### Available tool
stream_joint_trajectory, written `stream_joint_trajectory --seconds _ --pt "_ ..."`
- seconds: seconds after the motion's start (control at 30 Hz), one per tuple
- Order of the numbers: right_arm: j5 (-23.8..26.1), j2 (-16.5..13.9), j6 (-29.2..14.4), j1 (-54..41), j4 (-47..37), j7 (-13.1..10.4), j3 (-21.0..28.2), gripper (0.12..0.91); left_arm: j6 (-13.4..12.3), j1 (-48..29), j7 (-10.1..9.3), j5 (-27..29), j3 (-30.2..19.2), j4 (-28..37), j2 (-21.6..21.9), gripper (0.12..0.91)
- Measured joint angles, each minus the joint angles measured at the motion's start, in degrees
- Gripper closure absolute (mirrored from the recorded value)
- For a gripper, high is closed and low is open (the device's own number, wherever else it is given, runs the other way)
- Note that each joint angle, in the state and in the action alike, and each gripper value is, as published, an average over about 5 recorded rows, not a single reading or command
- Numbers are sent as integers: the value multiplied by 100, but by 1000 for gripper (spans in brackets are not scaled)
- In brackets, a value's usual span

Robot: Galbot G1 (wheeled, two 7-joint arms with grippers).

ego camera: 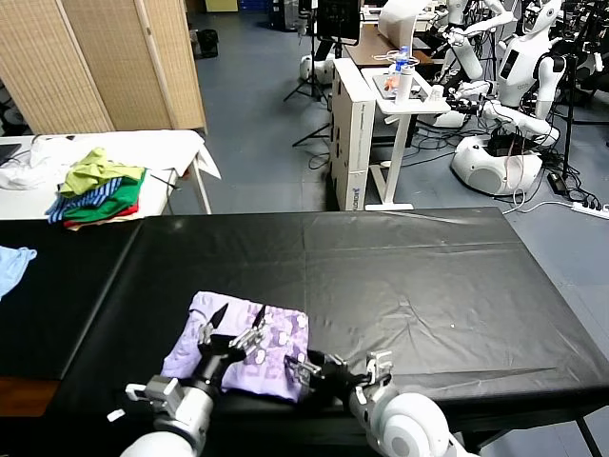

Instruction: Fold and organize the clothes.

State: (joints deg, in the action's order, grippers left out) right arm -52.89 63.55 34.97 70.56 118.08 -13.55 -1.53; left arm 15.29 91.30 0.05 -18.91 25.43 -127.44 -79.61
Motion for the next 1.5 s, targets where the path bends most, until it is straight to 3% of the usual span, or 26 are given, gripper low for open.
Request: stream_joint_trajectory --seconds 0.17,0.3,0.83,0.93,1.03,1.23,1.33,1.5 --pt "43 -131 28 4 -2 3 -168 775 -30 2 -1 -14 126 16 -25 123" --pt "76 -240 143 -36 -12 -6 -355 885 -55 -2 -1 -25 204 52 -47 123" --pt "289 -918 495 56 79 7 -1255 878 -189 36 -18 -51 412 203 -92 123" --pt "292 -999 540 144 168 46 -1371 779 -167 62 -109 -115 399 185 -93 123" --pt "351 -1077 499 244 286 96 -1495 595 -238 119 -204 -143 362 165 -77 123" --pt "675 -1221 196 492 581 342 -1813 228 -739 312 -175 -142 329 215 70 123" --pt "894 -1274 21 647 736 421 -1987 138 -843 436 -208 -150 343 190 152 123" --pt "1225 -1357 -362 927 931 472 -2249 119 -600 694 -410 -237 394 -2 304 123"
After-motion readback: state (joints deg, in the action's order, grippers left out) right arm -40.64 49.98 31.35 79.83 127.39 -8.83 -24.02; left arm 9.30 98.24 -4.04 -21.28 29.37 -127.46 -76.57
